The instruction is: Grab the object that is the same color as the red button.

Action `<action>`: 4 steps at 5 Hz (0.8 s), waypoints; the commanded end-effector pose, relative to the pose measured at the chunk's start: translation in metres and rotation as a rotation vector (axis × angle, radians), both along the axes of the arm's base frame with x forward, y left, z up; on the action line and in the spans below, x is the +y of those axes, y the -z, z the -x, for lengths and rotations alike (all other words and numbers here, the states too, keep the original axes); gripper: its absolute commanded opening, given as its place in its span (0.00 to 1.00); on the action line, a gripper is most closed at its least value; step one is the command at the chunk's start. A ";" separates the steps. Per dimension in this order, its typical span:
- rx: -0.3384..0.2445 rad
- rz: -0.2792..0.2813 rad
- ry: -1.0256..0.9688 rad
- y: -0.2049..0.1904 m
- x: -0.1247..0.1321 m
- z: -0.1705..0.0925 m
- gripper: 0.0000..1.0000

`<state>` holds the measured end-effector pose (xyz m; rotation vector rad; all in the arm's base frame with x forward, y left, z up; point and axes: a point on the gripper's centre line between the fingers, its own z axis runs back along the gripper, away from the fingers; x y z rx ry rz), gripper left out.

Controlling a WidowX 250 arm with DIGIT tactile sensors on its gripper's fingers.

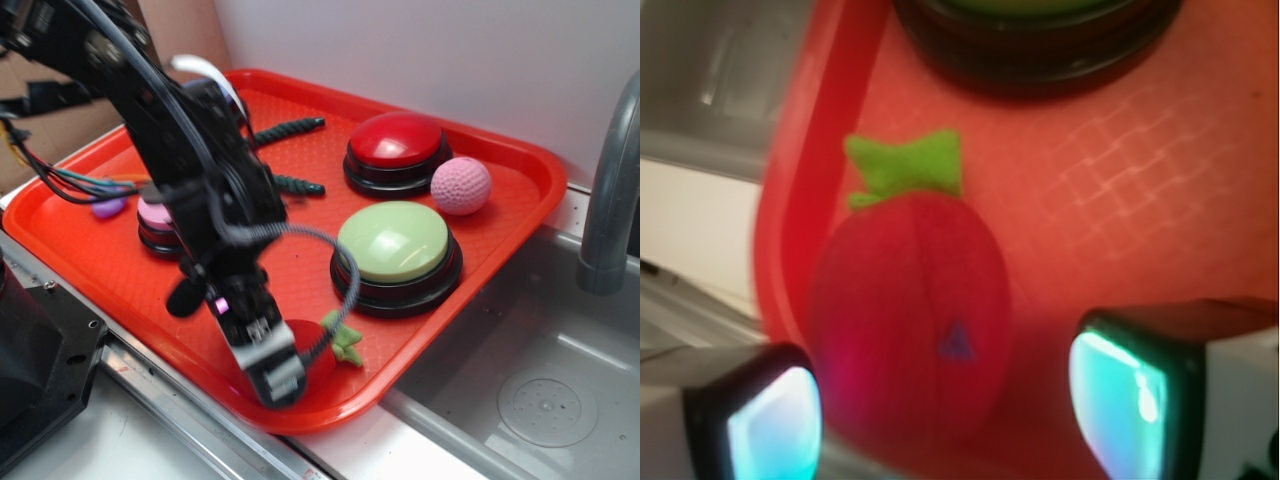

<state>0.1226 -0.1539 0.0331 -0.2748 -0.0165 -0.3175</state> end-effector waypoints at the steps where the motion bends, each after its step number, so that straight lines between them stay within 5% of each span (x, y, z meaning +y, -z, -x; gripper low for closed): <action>1: -0.014 -0.045 0.003 -0.005 -0.009 -0.007 0.00; 3: -0.024 -0.066 -0.033 -0.011 0.001 -0.018 0.00; 4: -0.070 -0.079 -0.094 -0.058 0.031 -0.019 0.00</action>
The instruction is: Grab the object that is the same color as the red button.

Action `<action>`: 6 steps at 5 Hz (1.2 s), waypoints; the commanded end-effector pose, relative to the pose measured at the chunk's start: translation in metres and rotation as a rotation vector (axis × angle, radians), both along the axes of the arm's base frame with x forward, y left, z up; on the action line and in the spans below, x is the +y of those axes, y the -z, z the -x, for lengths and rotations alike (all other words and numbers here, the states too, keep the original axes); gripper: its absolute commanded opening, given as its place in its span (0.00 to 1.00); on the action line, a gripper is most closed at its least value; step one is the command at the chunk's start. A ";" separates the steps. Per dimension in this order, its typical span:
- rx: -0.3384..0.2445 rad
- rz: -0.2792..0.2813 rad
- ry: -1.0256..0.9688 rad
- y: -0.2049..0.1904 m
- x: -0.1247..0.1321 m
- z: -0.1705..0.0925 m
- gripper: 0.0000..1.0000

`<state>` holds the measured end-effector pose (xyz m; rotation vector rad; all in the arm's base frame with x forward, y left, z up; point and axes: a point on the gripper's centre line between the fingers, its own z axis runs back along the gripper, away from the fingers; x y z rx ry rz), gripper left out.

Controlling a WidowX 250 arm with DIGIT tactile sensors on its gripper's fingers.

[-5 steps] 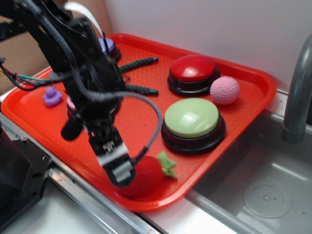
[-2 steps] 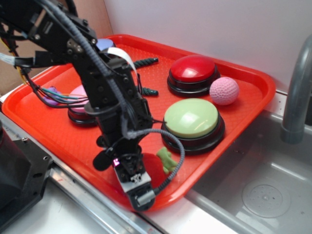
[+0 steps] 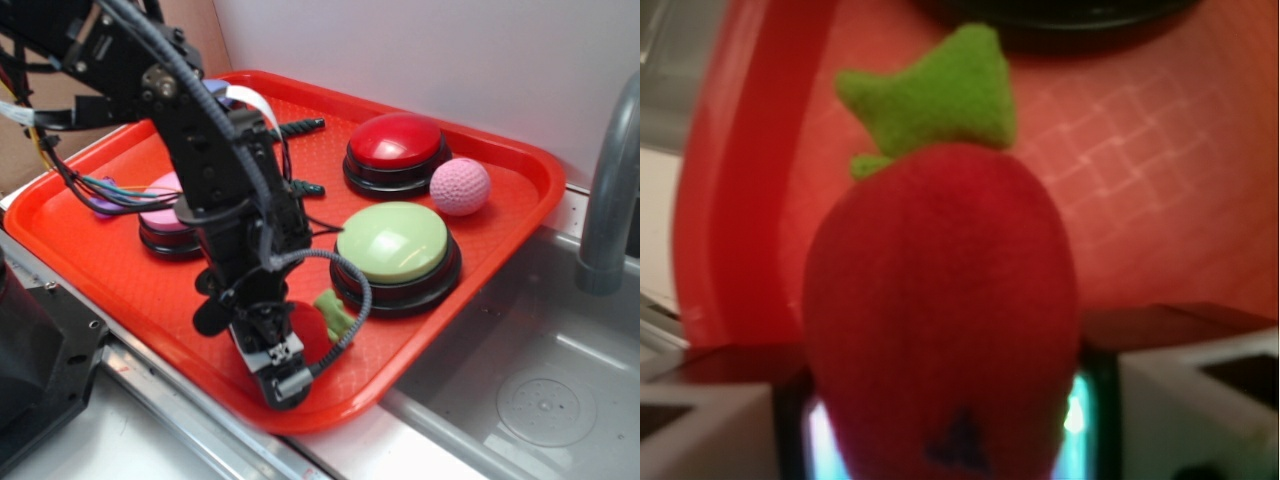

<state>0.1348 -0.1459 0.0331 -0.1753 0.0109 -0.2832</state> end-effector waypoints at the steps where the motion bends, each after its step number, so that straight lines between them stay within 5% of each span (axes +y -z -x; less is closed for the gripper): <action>1: -0.111 0.028 -0.175 -0.108 0.059 0.003 0.00; 3: -0.006 -0.008 -0.282 -0.127 0.091 -0.007 0.00; 6: -0.089 -0.136 -0.256 -0.150 0.118 -0.046 0.00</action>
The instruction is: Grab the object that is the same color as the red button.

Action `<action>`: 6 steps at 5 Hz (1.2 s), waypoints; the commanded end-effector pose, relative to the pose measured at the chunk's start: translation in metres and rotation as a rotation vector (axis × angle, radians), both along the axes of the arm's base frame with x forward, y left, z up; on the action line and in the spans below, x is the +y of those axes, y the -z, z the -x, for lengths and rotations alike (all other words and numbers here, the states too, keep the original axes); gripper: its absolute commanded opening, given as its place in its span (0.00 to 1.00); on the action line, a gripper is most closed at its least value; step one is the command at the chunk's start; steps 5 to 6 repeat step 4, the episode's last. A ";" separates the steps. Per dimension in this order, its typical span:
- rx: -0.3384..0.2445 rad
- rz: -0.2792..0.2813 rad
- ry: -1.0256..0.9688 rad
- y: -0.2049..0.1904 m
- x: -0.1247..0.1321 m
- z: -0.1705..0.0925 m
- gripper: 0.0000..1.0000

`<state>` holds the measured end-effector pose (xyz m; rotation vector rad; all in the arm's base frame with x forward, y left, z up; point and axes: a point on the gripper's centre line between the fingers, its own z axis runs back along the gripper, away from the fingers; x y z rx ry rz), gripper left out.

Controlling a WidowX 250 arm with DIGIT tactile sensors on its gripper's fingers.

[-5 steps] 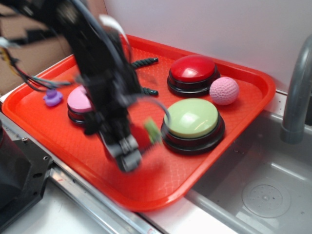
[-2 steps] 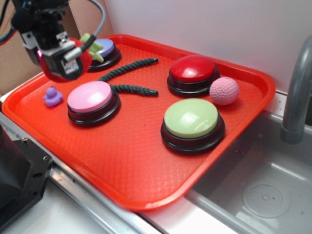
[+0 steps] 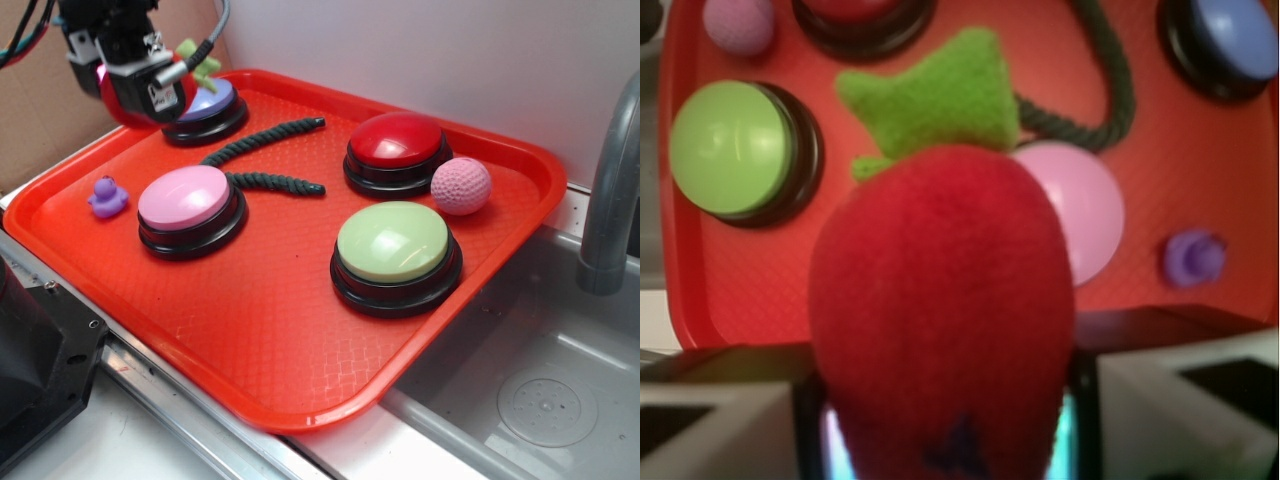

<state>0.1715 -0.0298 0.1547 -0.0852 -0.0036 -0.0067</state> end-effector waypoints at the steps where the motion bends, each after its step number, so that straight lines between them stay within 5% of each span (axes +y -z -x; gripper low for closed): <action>1: -0.099 -0.072 0.012 -0.038 0.008 -0.012 0.00; 6: -0.084 -0.064 -0.018 -0.031 0.011 -0.010 0.00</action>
